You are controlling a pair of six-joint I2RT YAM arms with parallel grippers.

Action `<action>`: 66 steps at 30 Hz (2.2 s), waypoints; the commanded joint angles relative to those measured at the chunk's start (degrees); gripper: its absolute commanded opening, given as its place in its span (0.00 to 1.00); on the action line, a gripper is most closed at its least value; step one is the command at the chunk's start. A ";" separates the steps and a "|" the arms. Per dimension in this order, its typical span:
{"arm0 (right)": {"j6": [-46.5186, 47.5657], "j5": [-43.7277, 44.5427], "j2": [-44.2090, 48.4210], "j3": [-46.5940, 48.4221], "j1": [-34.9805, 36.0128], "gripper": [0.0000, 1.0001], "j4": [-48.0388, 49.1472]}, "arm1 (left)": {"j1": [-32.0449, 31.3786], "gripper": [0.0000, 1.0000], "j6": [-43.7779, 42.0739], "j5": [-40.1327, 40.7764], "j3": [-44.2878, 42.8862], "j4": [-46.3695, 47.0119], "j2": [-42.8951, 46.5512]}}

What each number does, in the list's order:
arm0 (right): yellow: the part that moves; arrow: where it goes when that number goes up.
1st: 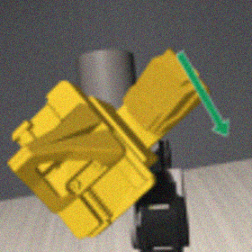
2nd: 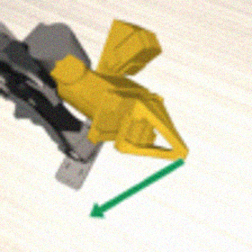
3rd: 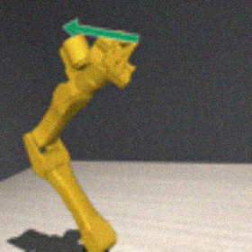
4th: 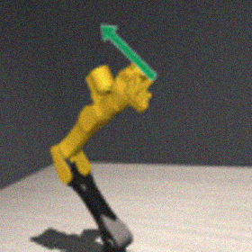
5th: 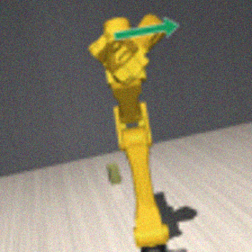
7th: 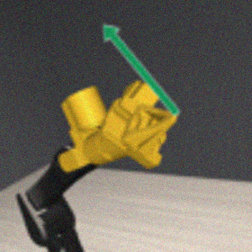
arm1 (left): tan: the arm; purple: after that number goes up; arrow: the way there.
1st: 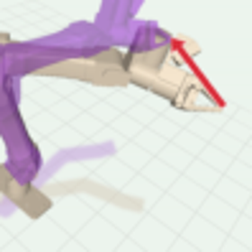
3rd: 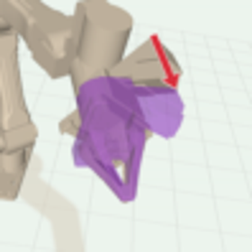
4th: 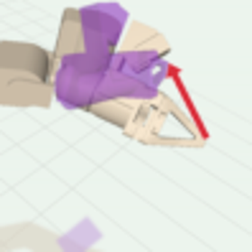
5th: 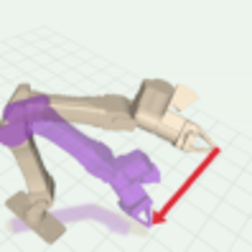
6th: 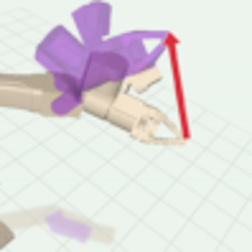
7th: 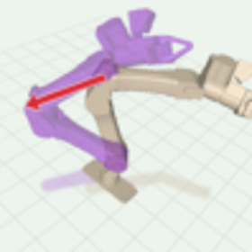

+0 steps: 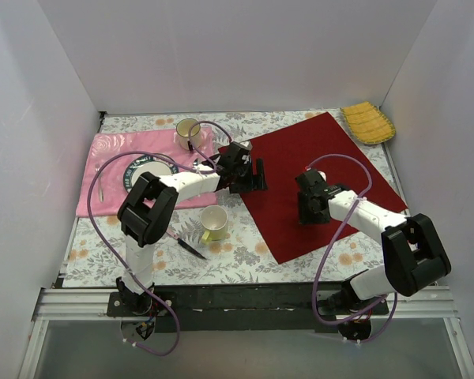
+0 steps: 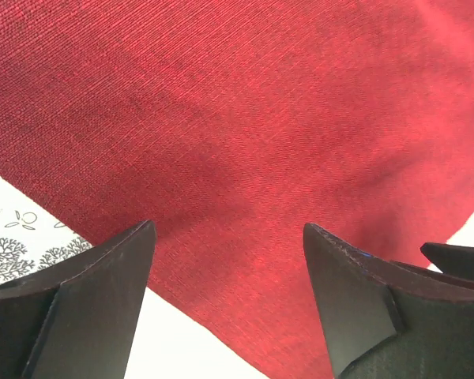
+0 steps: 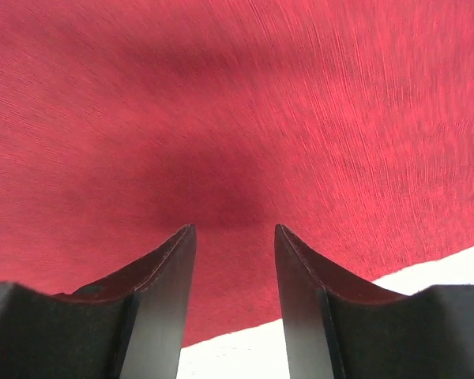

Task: Fold the napkin, place the utensils inside, and roll it up
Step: Fold the napkin

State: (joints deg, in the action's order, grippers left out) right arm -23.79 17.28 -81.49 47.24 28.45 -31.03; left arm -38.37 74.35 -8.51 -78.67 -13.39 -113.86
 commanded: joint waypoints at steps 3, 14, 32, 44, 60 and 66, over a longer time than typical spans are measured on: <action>-2.13 2.50 0.55 -6.37 2.40 0.52 3.69 | -0.30 0.74 -2.01 3.94 -2.01 0.29 1.10; -14.95 -2.42 -0.43 -12.87 11.98 0.53 5.27 | -0.30 0.75 -2.10 3.06 -0.60 0.29 8.13; -1.09 4.25 11.17 -6.01 32.62 0.71 2.46 | 0.75 0.79 -0.61 4.73 -1.66 -4.01 22.01; 11.74 -9.19 2.05 -3.57 39.93 0.48 8.00 | 3.83 0.79 3.61 7.81 5.27 -1.38 34.31; 17.20 -8.84 -3.05 0.05 41.78 0.57 10.63 | 4.97 0.79 4.23 6.49 7.92 -0.50 37.40; 17.46 -9.98 -4.81 -2.06 41.25 0.58 14.50 | 5.24 0.79 4.05 6.32 7.83 -0.67 37.93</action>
State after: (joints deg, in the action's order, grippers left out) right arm -7.46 8.54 -85.30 46.39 70.08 -20.60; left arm -33.52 78.46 -2.07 -70.70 -14.55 -79.05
